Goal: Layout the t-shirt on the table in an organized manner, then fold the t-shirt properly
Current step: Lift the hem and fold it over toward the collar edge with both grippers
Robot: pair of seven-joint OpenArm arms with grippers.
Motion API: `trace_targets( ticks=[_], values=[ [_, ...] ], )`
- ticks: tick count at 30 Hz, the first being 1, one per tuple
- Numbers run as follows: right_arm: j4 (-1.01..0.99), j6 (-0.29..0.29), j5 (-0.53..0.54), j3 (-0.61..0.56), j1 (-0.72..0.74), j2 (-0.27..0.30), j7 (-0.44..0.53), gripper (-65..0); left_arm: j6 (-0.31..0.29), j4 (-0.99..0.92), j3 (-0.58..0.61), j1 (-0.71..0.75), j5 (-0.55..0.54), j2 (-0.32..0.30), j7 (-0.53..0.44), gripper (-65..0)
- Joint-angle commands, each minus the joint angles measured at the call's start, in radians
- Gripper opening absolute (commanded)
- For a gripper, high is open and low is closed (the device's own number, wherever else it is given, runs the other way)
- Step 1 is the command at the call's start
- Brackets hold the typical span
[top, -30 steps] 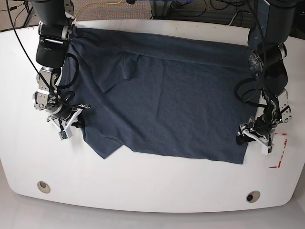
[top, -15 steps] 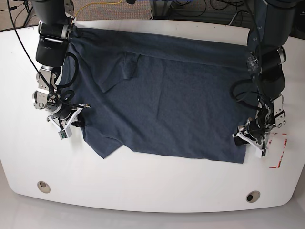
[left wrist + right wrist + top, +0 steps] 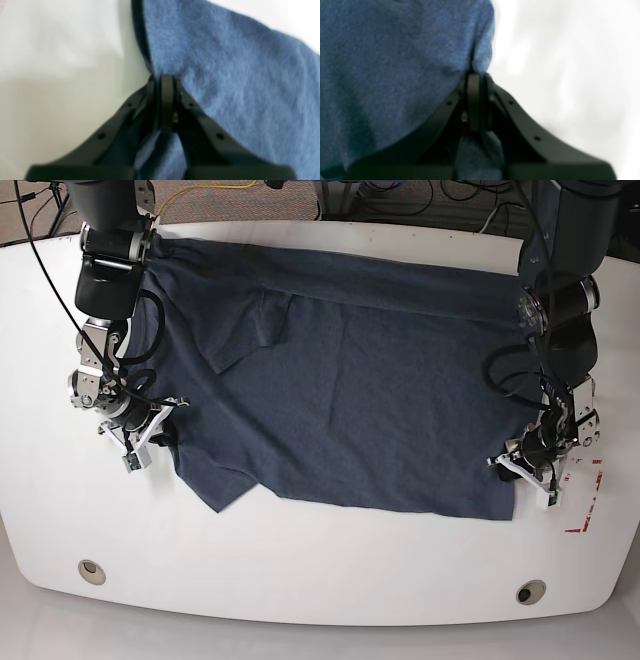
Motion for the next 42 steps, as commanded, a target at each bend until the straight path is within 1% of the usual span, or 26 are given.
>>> trace_targets(
  ticks=[1, 8, 12, 16, 25, 30, 36, 40, 42],
  values=[
    [0.004, 0.006, -0.023, 0.002, 0.01, 0.015, -0.042, -63.3, -0.002, 0.067, -0.001, -0.007, -0.007, -0.01, 0.004, -64.4],
    [0.036, 0.006, -0.028, -0.001, 0.01, 0.019, -0.044, -63.4, -0.005, 0.215, -0.001, 0.047, -0.008, -0.01, 0.062, -64.4],
    [0.073, 0.006, -0.028, -0.001, 0.01, 0.021, -0.044, -63.4, -0.044, 0.307, -0.003, 0.084, -0.008, -0.01, 0.1, -64.4],
    [0.105, 0.006, -0.03, -0.001, 0.01, 0.021, -0.047, -63.4, -0.064, 0.38, -0.003, 0.107, -0.01, -0.008, 0.131, -64.4],
    [0.237, 0.006, -0.03, -0.001, 0.007, 0.022, -0.153, -63.4, -0.102, 0.532, -0.004, 0.164, -0.01, -0.008, 0.209, -64.4],
    [0.337, 0.006, -0.03, -0.001, 0.001, 0.022, -0.214, -63.4, -0.105, 0.631, -0.004, 0.208, -0.01, -0.008, 0.245, -64.4],
    [0.463, 0.006, -0.03, 0.005, -0.017, 0.022, -0.297, -63.4, -0.162, 0.709, -0.004, 0.254, -0.01, -0.008, 0.246, -64.4],
    [0.539, 0.006, -0.03, 0.005, -0.045, 0.025, -0.34, -63.4, -0.18, 0.739, -0.006, 0.277, -0.01, -0.01, 0.246, -64.4],
    [0.584, 0.006, -0.03, 0.005, -0.06, 0.036, -0.355, -63.4, -0.186, 0.758, -0.006, 0.294, -0.01, -0.013, 0.246, -64.4]
  ],
)
